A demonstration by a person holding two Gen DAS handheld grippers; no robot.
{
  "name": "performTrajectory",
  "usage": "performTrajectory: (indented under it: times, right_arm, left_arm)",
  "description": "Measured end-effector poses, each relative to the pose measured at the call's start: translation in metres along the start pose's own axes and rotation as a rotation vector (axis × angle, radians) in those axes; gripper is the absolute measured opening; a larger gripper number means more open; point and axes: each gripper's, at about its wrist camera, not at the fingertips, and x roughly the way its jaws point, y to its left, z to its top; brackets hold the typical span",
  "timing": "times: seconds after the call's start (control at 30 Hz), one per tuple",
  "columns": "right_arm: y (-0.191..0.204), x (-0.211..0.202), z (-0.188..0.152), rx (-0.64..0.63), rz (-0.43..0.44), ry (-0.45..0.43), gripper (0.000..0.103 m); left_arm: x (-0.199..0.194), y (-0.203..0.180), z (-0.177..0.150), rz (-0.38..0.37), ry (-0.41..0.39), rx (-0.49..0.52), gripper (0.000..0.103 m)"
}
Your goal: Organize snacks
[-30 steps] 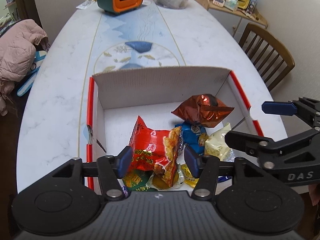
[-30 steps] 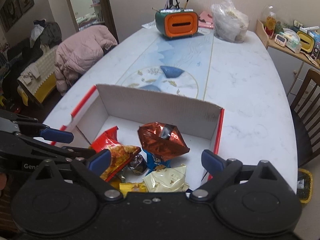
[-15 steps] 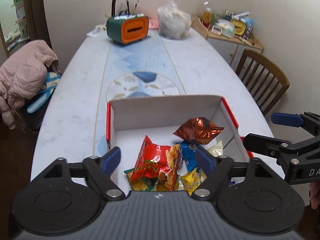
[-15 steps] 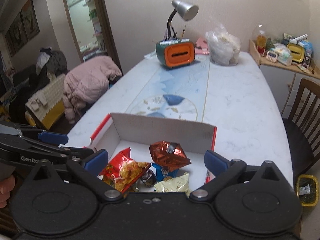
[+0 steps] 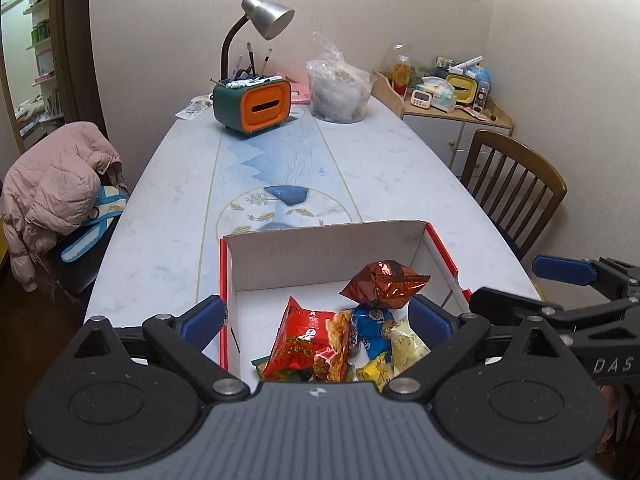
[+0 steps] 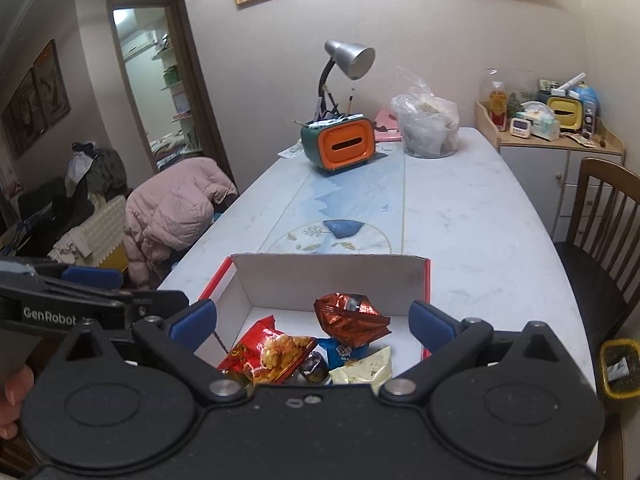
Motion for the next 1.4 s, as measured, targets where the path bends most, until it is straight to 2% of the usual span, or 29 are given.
performTrajectory:
  times: [0.2,0.47,1.4]
  right_arm:
    - [-0.003,-0.009,-0.006,0.057,-0.04,-0.026,0.103]
    - [0.002,-0.008,-0.013,0.058,-0.084,0.019,0.103]
    - [0.01,-0.005,-0.015,0.05,-0.13,0.042,0.103]
  left_arm:
    - [0.0,-0.006,-0.008,-0.002,0.017,0.003,0.099]
    - [0.0,0.0,-0.014,0.013,0.035,-0.044,0.099]
    - [0.008,0.006,-0.023,0.028,0.099,-0.083,0.099]
